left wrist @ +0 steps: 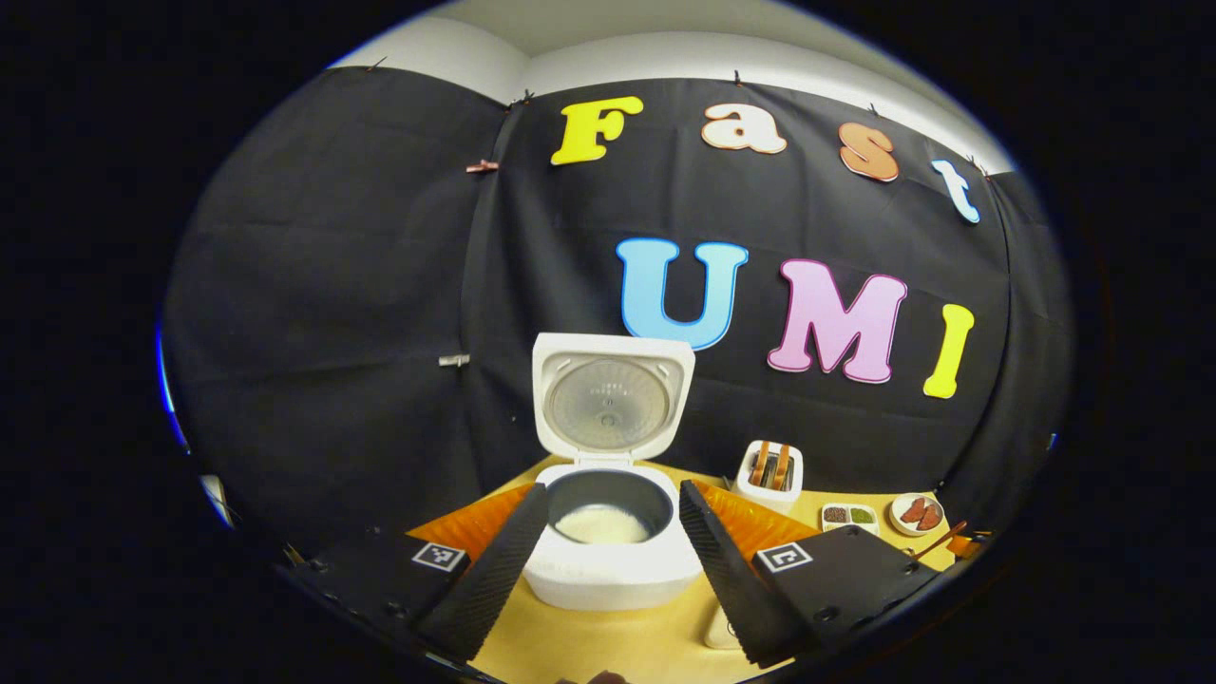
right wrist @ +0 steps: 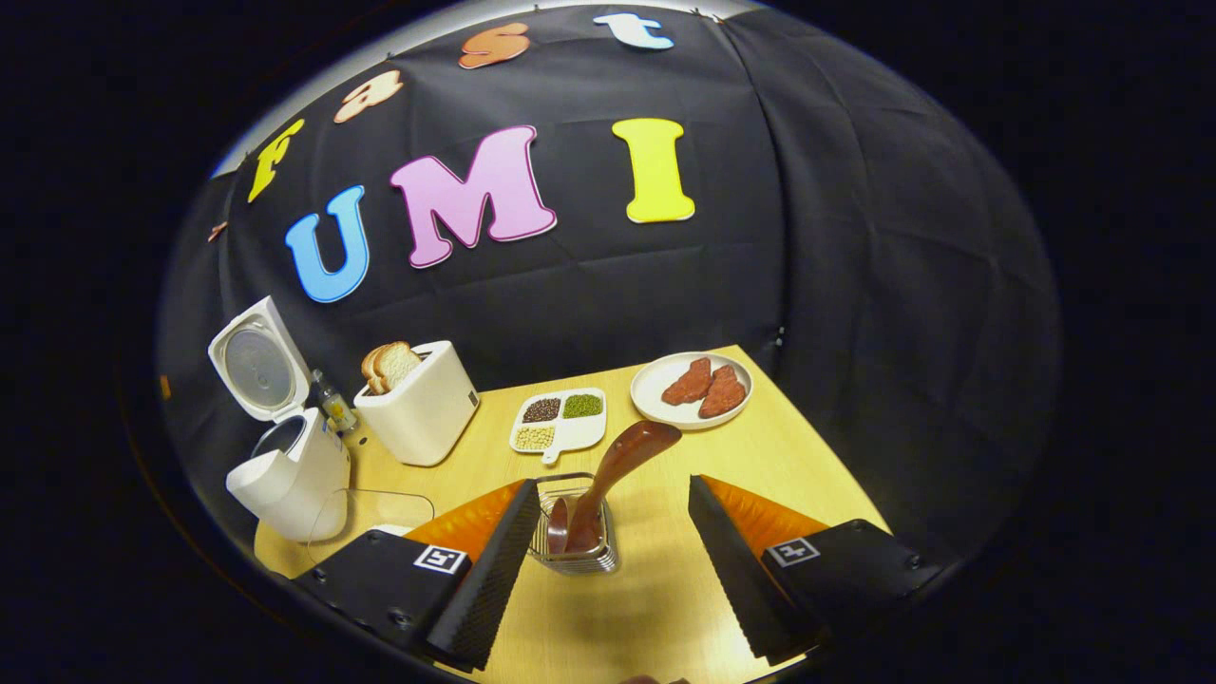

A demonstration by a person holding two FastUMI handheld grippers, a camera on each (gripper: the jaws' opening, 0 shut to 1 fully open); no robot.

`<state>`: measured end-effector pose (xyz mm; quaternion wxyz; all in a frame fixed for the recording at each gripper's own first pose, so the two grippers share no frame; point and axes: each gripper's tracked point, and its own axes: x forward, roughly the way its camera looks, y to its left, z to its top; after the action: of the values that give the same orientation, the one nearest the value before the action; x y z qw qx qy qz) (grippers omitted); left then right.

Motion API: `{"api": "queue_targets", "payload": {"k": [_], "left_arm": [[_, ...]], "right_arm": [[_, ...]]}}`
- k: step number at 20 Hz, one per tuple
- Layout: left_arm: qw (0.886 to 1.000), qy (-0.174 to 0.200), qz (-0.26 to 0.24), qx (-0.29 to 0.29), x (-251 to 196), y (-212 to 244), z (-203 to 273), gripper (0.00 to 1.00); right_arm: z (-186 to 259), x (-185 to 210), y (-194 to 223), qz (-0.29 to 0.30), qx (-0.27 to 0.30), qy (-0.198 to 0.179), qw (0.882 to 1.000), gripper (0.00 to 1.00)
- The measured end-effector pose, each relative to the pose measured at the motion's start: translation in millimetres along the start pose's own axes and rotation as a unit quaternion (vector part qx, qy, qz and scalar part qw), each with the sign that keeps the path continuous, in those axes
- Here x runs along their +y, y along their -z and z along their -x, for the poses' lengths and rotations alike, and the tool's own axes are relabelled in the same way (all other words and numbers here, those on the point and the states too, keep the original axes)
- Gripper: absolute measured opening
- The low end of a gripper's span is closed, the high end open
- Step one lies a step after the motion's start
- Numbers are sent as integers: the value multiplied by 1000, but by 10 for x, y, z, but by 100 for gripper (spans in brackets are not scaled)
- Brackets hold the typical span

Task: Close the left gripper, press the button to open the rice cooker; take a wooden spoon from the chopstick holder with the right hand, scoop a spoonful of rice and pour it into the rice cooker, then put the wooden spoon back into the chopstick holder.

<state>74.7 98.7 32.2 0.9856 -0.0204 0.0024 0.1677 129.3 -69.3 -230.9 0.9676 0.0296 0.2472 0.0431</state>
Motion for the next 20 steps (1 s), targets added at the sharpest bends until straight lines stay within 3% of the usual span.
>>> {"api": "queue_targets", "payload": {"k": [5, 11, 17, 20], "left_arm": [[999, 11, -18, -40, 33, -678, -605, 95], [998, 26, -22, -43, 25, -1160, -1383, 95], [998, 43, -22, -45, 40, -1323, -2249, 95], [999, 29, -12, -38, 185, -1258, -2676, 95]], "right_arm": [[554, 216, -304, 29, -53, 2, 998, 98], [1031, 552, -561, 53, -96, -5, 994, 98], [1308, 703, -604, 38, -107, 4, 993, 98], [1399, 756, -581, 52, -106, 9, 993, 98]]}}
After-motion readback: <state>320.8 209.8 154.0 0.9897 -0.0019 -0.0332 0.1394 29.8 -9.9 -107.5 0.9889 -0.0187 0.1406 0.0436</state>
